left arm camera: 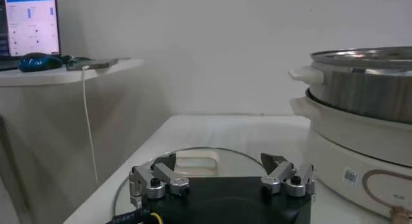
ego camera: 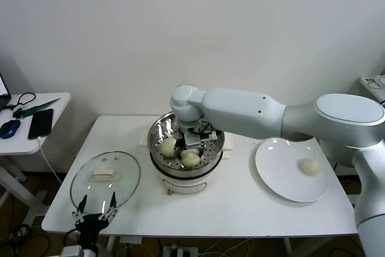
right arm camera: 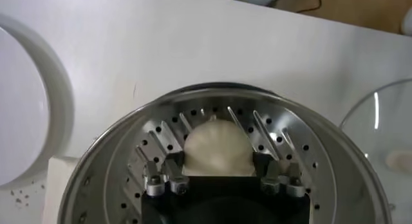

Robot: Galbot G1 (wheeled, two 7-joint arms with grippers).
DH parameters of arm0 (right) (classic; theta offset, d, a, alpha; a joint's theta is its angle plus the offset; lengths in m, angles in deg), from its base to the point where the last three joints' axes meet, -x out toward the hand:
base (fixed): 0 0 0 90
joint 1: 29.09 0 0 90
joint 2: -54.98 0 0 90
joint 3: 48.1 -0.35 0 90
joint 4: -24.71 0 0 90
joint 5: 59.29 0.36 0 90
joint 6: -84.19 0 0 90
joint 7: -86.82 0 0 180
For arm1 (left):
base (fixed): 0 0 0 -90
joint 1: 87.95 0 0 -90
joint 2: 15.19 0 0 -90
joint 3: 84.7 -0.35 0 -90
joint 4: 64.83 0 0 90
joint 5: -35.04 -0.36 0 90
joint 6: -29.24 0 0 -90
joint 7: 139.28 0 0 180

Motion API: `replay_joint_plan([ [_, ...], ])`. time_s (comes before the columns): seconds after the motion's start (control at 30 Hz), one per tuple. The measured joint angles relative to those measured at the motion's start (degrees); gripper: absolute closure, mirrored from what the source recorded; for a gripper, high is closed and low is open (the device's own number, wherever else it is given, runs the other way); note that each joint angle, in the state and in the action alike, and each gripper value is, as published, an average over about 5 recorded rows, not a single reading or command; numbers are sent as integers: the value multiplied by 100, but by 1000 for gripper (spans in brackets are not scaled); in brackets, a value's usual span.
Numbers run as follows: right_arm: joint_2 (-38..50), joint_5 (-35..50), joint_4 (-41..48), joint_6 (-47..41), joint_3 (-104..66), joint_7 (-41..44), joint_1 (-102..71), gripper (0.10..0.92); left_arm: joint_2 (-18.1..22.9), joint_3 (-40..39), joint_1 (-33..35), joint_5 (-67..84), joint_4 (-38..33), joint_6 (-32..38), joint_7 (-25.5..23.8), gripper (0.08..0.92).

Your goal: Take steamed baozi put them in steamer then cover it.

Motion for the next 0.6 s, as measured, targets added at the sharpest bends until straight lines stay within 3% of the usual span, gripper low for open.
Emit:
replay_joint_plan([
  [0.17,1,-46,14,0,-45,-13,-9,205,0,-4,1,8,22,8,2,177],
  [0.6,367,132,27,-154,-297,-72,289,203,-2,-14,-15,13,29,11,4,177],
])
